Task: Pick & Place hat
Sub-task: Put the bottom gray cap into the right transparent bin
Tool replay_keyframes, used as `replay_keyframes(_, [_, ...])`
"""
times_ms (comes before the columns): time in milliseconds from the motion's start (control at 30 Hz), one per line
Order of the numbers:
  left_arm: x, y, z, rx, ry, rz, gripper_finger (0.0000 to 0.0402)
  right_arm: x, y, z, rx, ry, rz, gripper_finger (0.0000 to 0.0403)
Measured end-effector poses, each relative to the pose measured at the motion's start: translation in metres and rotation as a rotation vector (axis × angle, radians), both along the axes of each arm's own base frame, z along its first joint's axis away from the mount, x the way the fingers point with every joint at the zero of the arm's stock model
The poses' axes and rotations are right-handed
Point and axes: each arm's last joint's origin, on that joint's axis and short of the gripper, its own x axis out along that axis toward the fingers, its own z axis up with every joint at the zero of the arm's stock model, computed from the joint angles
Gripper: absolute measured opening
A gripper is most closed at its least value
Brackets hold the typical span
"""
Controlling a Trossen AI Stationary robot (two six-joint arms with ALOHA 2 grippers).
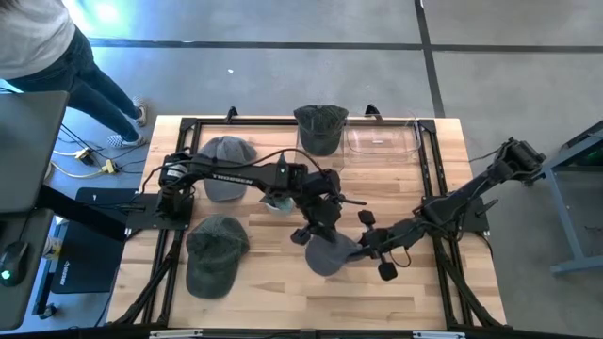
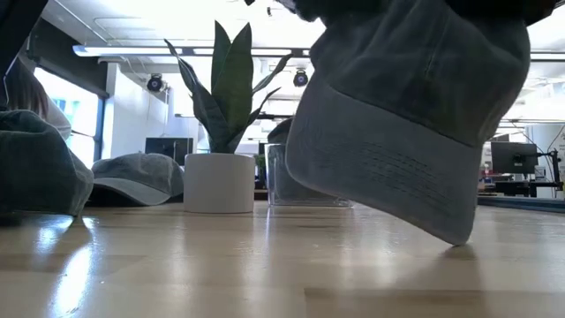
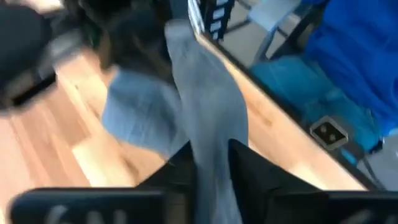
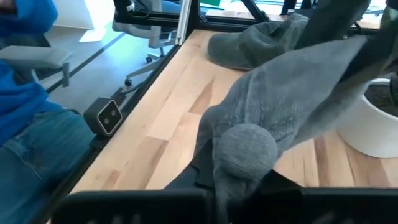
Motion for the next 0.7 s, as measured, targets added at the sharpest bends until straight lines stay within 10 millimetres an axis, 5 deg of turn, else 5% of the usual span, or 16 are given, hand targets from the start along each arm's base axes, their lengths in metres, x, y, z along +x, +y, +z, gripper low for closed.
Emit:
replay_keyframes(200, [-0.026, 0.015, 0.046, 0.150, 0.132, 0.113, 0.0160, -0.010, -0.012, 0.015, 0.006, -0.024, -0.007, 0.0014])
replay_keyframes(467, [-0.041, 0.029, 0.064, 0.327, 0.206, 0.151, 0.0174, -0.033, -0.059, 0.046, -0.005, 0.048, -0.090, 0.0007])
replay_keyframes(700, [-0.037, 0.098, 0.063, 0.257, 0.111, 0.227, 0.0174, -0.046, -0.109, 0.088, -0.295, 0.242, -0.272, 0.0006])
